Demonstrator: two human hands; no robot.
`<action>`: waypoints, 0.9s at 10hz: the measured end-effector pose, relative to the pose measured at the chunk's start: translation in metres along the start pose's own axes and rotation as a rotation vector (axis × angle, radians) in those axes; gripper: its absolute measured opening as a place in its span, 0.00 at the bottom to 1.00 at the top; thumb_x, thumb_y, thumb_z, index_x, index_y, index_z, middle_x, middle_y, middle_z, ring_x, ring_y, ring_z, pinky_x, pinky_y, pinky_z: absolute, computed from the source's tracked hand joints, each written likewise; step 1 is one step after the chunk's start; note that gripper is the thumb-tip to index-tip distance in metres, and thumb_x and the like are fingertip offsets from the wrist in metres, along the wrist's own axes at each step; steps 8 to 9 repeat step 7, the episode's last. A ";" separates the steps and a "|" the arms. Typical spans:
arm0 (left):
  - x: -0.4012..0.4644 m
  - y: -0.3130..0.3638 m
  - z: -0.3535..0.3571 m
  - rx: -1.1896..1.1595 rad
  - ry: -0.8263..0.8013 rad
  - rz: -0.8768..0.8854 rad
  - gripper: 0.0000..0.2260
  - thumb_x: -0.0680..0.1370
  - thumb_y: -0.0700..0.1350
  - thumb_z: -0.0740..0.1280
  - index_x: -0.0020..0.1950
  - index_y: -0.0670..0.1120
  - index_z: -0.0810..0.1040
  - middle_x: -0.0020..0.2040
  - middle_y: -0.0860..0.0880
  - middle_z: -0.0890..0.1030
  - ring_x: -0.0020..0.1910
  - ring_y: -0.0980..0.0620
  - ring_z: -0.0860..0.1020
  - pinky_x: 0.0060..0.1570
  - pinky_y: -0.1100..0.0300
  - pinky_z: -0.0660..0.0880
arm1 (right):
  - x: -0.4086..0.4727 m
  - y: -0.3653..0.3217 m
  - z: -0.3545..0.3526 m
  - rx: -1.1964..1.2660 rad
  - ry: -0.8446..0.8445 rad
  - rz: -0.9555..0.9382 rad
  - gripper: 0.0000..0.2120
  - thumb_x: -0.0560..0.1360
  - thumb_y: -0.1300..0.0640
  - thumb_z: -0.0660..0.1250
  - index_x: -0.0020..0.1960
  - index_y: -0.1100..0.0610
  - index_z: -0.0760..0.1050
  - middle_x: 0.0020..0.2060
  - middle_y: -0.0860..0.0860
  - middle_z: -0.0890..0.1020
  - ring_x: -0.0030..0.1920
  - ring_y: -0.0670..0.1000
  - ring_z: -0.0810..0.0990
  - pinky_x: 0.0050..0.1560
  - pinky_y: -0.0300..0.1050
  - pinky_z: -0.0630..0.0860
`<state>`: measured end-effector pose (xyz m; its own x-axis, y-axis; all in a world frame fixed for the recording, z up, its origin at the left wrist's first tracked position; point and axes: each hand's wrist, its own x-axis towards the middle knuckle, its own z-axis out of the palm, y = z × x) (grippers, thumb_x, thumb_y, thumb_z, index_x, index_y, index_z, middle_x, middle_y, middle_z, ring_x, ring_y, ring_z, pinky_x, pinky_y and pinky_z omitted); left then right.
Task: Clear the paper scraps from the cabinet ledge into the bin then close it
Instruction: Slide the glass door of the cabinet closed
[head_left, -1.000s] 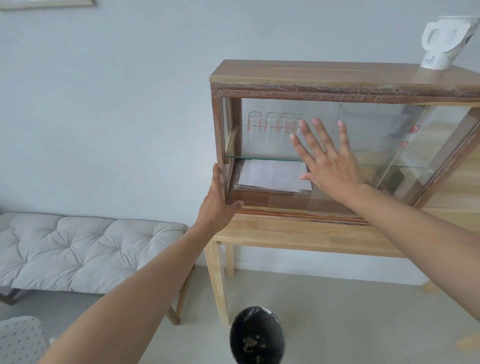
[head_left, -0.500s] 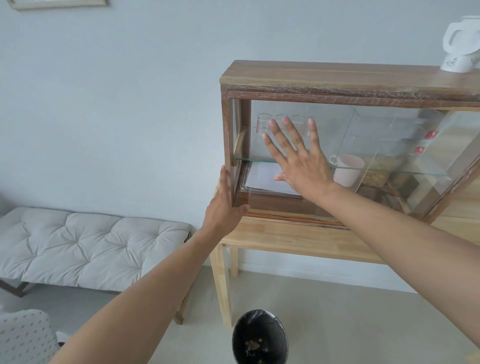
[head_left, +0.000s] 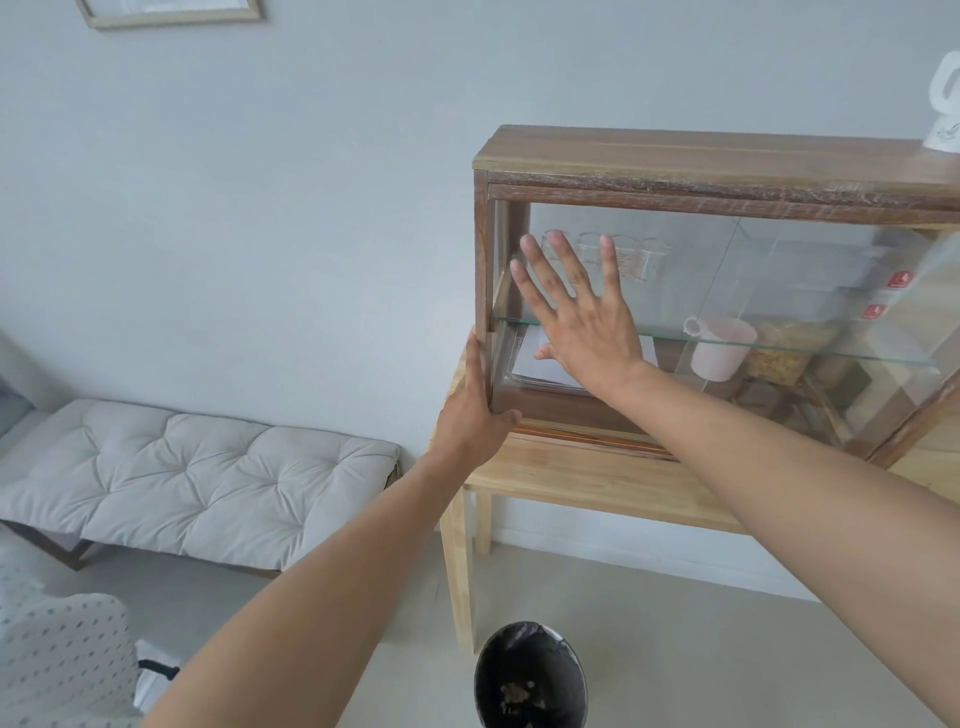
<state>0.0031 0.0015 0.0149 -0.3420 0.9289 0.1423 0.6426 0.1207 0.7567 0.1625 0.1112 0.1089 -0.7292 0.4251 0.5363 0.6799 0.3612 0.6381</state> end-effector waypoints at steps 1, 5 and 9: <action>-0.001 0.004 -0.005 0.035 -0.028 -0.009 0.60 0.76 0.49 0.78 0.80 0.69 0.27 0.86 0.48 0.64 0.77 0.39 0.74 0.59 0.56 0.70 | 0.004 -0.004 -0.003 -0.020 -0.013 0.001 0.66 0.69 0.27 0.72 0.87 0.57 0.37 0.86 0.57 0.41 0.86 0.62 0.44 0.77 0.76 0.41; -0.020 0.025 -0.035 0.153 -0.120 -0.044 0.51 0.80 0.43 0.73 0.86 0.63 0.37 0.83 0.47 0.69 0.69 0.37 0.79 0.60 0.49 0.77 | 0.002 -0.008 -0.020 0.045 -0.062 0.002 0.60 0.74 0.32 0.71 0.87 0.58 0.39 0.86 0.59 0.38 0.86 0.64 0.40 0.79 0.77 0.47; -0.041 0.067 -0.050 0.395 -0.163 0.012 0.46 0.82 0.51 0.71 0.88 0.54 0.40 0.89 0.48 0.52 0.81 0.35 0.66 0.74 0.34 0.69 | -0.036 0.014 -0.052 0.106 -0.138 0.003 0.39 0.83 0.42 0.63 0.86 0.58 0.53 0.86 0.60 0.50 0.86 0.62 0.47 0.79 0.75 0.49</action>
